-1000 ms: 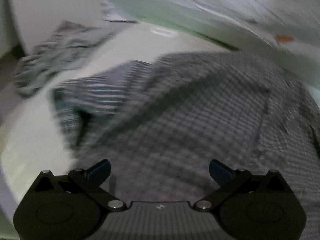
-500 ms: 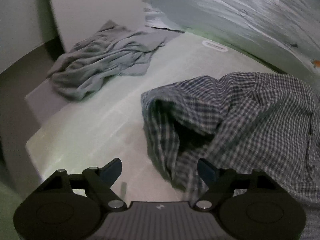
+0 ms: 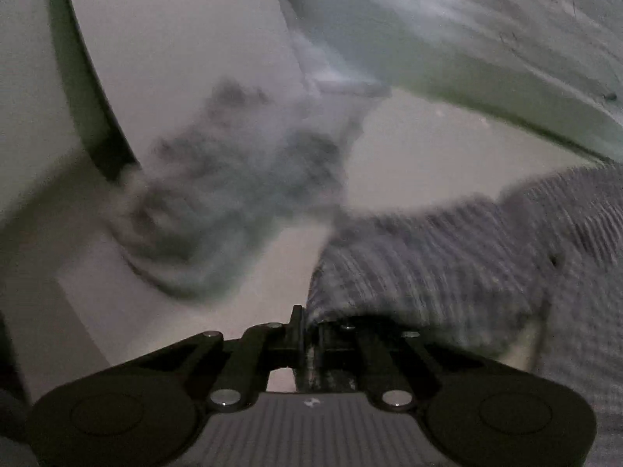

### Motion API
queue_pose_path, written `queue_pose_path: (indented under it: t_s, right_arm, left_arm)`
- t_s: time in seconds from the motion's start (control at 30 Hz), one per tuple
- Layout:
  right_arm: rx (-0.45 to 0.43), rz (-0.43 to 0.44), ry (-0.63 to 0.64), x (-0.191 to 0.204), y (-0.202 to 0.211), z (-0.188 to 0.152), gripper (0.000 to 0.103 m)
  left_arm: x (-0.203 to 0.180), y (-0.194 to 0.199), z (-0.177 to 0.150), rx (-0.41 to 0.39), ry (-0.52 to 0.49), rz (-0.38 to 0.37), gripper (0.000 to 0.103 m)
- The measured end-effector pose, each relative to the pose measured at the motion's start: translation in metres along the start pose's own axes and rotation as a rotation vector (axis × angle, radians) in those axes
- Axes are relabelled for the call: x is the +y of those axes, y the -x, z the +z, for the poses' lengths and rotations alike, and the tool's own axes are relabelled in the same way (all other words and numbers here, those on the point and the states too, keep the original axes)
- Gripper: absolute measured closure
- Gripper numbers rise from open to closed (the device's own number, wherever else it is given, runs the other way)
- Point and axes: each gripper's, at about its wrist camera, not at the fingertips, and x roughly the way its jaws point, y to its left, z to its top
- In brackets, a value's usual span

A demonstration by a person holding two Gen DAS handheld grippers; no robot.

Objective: Fold clothes
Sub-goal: 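Release the sleeve with the right gripper and lift the left gripper off the shirt, then grasp the other sleeve cuff with the left gripper and pull it outward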

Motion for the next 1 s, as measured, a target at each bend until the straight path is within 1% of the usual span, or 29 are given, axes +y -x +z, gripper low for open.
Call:
queue_pose_path:
  t_s: [0.03,0.1,0.13,0.17,0.23,0.27,0.3,0.33,0.37,0.43,0.47,0.5,0.53,0.57,0.6,0.63,0.67,0.73,0.83,0.87,0.93,1.0]
  right_arm:
    - [-0.012,0.000,0.000,0.000,0.000,-0.002,0.000]
    - [-0.011,-0.001,-0.001,0.002,-0.001,-0.001,0.000]
    - [-0.012,-0.001,-0.001,0.001,-0.001,0.000,0.000]
    - [-0.012,-0.002,-0.001,0.001,-0.002,-0.001,0.000]
    - [-0.013,-0.003,-0.003,0.002,-0.001,-0.001,0.000]
    - [-0.013,-0.004,-0.003,0.002,-0.001,-0.002,0.000]
    - [-0.013,-0.005,-0.004,0.003,-0.001,-0.002,0.000]
    - [-0.013,-0.005,-0.004,0.003,-0.001,-0.002,0.000]
    - [-0.013,-0.007,-0.005,0.004,-0.001,-0.002,0.000]
    - [-0.013,-0.011,-0.008,0.006,0.000,-0.003,0.000]
    - [-0.013,-0.011,-0.008,0.006,0.001,-0.003,0.000]
    - [-0.013,-0.011,-0.008,0.006,0.001,-0.003,0.000]
    - [-0.013,-0.011,-0.009,0.007,0.001,-0.003,0.000]
    - [-0.013,-0.011,-0.009,0.007,0.001,-0.004,0.000]
    - [-0.013,-0.012,-0.009,0.007,0.002,-0.004,0.000]
    - [-0.014,-0.012,-0.010,0.007,0.002,-0.004,0.000]
    - [-0.014,-0.012,-0.010,0.007,0.002,-0.004,0.000]
    - [-0.014,-0.011,-0.010,0.007,0.002,-0.004,0.000]
    - [-0.015,-0.012,-0.009,0.007,0.002,-0.004,0.000]
    - [-0.015,-0.013,-0.010,0.007,0.002,-0.004,0.000]
    - [-0.015,-0.014,-0.010,0.007,0.002,-0.004,0.000]
    - [-0.015,-0.015,-0.010,0.008,0.002,-0.004,0.000]
  left_arm:
    - [0.001,0.008,0.005,-0.053,-0.032,0.022,0.096]
    - [-0.002,0.025,0.015,-0.159,-0.105,0.058,0.096]
    - [-0.007,0.034,0.018,-0.208,-0.147,0.057,0.096]
    - [-0.017,0.040,0.019,-0.241,-0.200,0.038,0.096]
    - [-0.042,0.045,0.010,-0.262,-0.312,-0.022,0.095]
    - [-0.056,0.046,0.004,-0.270,-0.369,-0.054,0.091]
    - [-0.068,0.044,-0.004,-0.243,-0.409,-0.099,0.091]
    - [-0.080,0.038,-0.015,-0.194,-0.437,-0.151,0.090]
    - [-0.091,0.033,-0.025,-0.145,-0.466,-0.203,0.085]
    - [-0.114,0.022,-0.046,-0.045,-0.522,-0.308,0.080]
    - [-0.120,0.018,-0.054,-0.003,-0.528,-0.338,0.080]
    - [-0.119,0.019,-0.058,0.012,-0.513,-0.347,0.079]
    - [-0.115,0.022,-0.058,0.010,-0.487,-0.355,0.074]
    - [-0.108,0.025,-0.057,0.005,-0.456,-0.365,0.065]
    - [-0.099,0.027,-0.053,0.004,-0.409,-0.381,0.061]
    - [-0.087,0.030,-0.049,0.003,-0.338,-0.399,0.055]
    - [-0.074,0.032,-0.044,0.001,-0.259,-0.414,0.052]
    - [-0.048,0.036,-0.037,-0.002,-0.106,-0.436,0.052]
    - [-0.022,0.030,-0.033,0.011,0.049,-0.392,0.052]
    - [-0.017,0.025,-0.032,0.024,0.079,-0.366,0.052]
    - [-0.014,0.012,-0.028,0.056,0.091,-0.320,0.052]
    - [-0.013,0.001,-0.027,0.080,0.107,-0.319,0.052]
